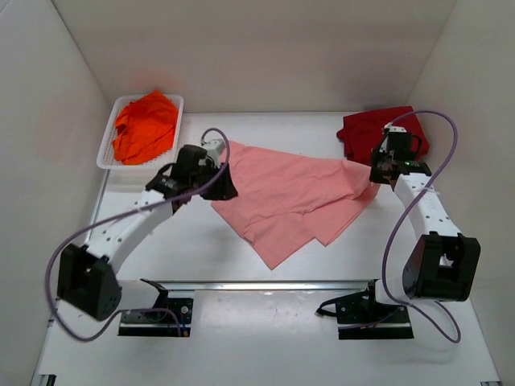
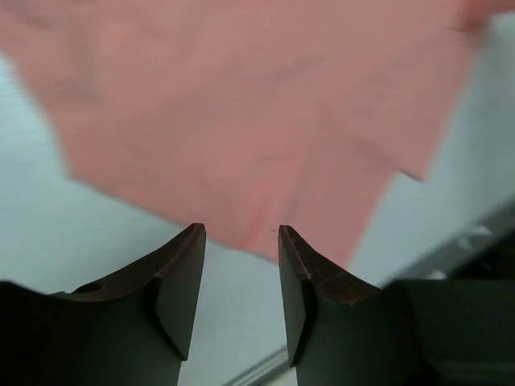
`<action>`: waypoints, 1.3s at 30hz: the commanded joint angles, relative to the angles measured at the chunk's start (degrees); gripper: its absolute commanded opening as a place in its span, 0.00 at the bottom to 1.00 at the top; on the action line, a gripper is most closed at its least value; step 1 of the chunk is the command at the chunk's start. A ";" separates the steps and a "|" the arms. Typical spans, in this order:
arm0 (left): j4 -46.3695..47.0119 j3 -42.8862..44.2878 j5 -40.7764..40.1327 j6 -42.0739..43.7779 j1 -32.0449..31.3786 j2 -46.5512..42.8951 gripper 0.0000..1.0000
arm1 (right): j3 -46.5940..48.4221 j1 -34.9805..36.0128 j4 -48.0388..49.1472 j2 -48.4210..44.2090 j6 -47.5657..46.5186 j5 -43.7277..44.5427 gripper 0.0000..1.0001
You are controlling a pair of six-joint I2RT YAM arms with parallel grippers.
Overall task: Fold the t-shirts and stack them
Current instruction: Flatten out the tshirt
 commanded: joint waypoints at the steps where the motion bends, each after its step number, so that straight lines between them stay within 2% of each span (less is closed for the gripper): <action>1: 7.92 -8.17 7.72 -8.20 -7.57 -4.99 0.54 | -1.40 1.80 4.69 -2.68 0.07 0.42 0.00; 3: 11.00 -12.74 7.65 -10.67 -11.19 -4.30 0.54 | -2.28 2.07 4.95 -2.77 0.33 0.42 0.00; 6: 10.83 -13.63 7.82 -10.77 -15.15 -0.17 0.60 | -3.34 2.08 5.56 -3.65 1.38 -0.36 0.00; 10: 13.29 -15.39 10.27 -13.05 -18.14 4.13 0.60 | -4.48 2.16 5.83 -4.00 1.04 -0.46 0.00; 12: 15.22 -15.30 12.29 -14.10 -20.16 6.42 0.66 | -4.75 2.16 6.27 -3.82 1.30 -1.16 0.00; 16: 18.91 -14.69 14.06 -17.70 -25.70 11.60 0.72 | -5.27 1.46 6.71 -3.47 1.57 -2.21 0.00; 20: 18.75 -13.72 11.18 -18.24 -28.52 17.05 0.71 | -5.19 1.02 6.88 -4.18 1.39 -2.48 0.00; 24: 17.16 -12.23 6.17 -17.01 -28.17 20.05 0.60 | -5.28 0.93 7.41 -4.44 1.91 -4.13 0.00; 26: 14.80 -10.13 3.88 -16.05 -28.34 21.71 0.44 | -5.54 1.11 7.49 -5.05 1.65 -4.41 0.00; 27: 14.18 -9.42 2.83 -15.09 -28.52 22.85 0.40 | -5.36 1.11 7.50 -5.41 1.65 -4.32 0.00; 31: 11.71 -6.61 -0.08 -12.80 -28.87 25.94 0.00 | -6.24 1.19 7.85 -6.37 1.92 -5.20 0.00; 35: 9.97 -7.04 -4.64 -11.92 -27.82 18.68 0.00 | -6.33 0.93 7.50 -7.17 1.66 -5.73 0.00; 39: 7.07 -3.98 -8.17 -8.23 -21.42 5.33 0.00 | -5.54 0.49 7.41 -9.10 2.18 -6.69 0.00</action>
